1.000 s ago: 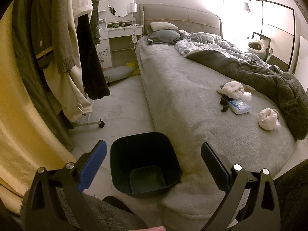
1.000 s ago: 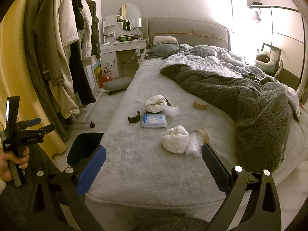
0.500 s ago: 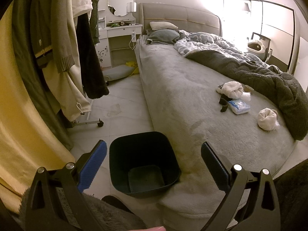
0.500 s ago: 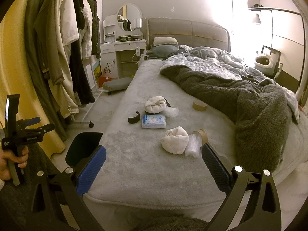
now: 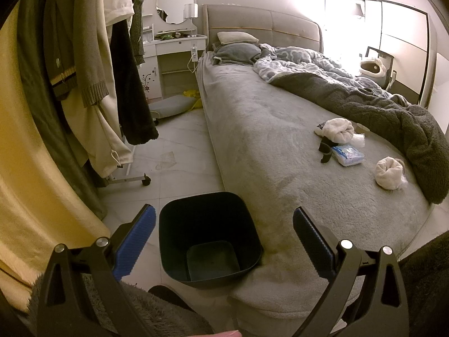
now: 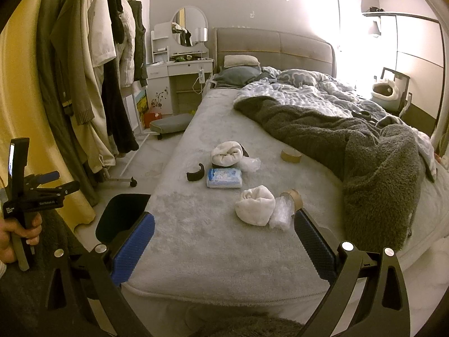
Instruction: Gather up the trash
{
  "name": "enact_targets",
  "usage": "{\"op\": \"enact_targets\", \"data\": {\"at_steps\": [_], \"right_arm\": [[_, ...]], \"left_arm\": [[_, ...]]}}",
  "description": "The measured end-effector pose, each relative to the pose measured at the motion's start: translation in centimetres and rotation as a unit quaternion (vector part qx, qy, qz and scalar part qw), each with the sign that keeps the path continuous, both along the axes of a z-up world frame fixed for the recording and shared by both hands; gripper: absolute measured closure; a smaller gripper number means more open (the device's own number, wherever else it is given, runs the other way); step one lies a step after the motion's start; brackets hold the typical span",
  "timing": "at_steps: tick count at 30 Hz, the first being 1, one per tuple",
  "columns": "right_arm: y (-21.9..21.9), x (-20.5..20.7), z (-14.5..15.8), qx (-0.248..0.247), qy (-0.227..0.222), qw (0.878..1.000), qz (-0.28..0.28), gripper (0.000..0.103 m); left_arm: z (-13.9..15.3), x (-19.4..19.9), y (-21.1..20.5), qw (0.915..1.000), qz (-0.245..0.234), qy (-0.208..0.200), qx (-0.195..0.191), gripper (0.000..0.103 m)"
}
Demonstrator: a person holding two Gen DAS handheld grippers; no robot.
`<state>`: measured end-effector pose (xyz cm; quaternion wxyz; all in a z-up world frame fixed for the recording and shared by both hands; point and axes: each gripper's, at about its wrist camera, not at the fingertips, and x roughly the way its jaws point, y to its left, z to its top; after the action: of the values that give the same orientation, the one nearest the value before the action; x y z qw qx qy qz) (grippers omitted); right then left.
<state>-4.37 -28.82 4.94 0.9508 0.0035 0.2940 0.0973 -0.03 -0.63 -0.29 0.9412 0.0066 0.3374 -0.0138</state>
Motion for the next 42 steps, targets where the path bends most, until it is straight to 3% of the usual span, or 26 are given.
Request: {"op": "enact_targets", "data": {"at_steps": [42], "right_arm": [[0.02, 0.07, -0.13, -0.007, 0.004, 1.000, -0.001, 0.003]], "left_arm": [[-0.17, -0.37, -0.26, 1.0000, -0.005, 0.001, -0.003, 0.003]]}}
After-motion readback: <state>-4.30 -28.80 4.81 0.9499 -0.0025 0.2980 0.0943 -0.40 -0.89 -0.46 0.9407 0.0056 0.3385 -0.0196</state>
